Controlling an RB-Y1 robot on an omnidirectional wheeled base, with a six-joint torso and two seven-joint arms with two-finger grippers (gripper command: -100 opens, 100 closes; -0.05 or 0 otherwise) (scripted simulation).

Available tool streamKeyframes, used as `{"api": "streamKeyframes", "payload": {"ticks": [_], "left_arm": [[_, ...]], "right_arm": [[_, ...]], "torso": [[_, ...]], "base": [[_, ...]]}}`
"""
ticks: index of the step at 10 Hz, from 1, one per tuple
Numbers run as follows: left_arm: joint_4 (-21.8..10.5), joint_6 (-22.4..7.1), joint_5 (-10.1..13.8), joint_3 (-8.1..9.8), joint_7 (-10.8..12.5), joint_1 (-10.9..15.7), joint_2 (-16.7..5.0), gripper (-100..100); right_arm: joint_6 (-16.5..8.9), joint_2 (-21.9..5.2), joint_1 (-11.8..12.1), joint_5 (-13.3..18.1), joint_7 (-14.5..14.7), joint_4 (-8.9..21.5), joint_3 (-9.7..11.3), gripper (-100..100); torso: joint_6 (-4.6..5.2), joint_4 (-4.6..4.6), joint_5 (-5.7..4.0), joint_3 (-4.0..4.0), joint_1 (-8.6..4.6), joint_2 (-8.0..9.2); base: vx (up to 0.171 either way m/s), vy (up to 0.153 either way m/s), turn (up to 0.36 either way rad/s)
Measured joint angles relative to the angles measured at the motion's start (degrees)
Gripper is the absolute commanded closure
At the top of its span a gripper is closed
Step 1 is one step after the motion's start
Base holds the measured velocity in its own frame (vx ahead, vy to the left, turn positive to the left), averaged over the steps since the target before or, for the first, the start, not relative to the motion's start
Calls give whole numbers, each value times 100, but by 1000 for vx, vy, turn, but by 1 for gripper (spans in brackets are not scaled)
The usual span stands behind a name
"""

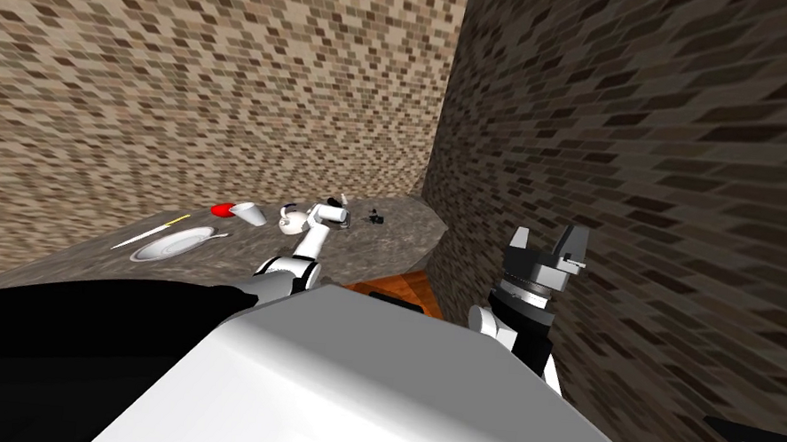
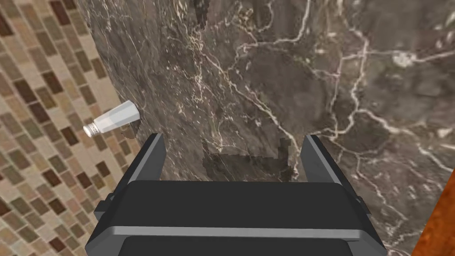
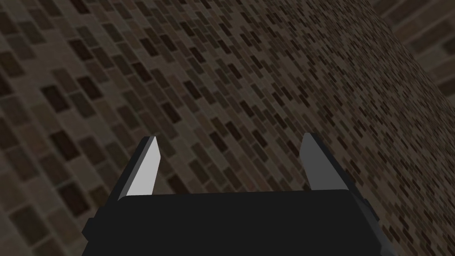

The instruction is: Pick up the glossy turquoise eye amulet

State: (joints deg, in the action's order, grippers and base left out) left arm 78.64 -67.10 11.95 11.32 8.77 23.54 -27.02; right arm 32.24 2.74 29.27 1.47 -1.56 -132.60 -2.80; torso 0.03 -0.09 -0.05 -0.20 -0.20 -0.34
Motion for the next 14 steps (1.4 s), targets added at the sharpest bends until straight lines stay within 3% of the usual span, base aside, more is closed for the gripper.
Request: {"api": "streamKeyframes", "payload": {"ticks": [14], "left_arm": [[-288, -2191, 647, 63, 444, 573, -251, -100]], "right_arm": [[0, 0, 0, 0, 0, 0, 0, 0]], "torso": [[-1, -2, 0, -2, 1, -1]], "base": [[69, -27, -25]]}}
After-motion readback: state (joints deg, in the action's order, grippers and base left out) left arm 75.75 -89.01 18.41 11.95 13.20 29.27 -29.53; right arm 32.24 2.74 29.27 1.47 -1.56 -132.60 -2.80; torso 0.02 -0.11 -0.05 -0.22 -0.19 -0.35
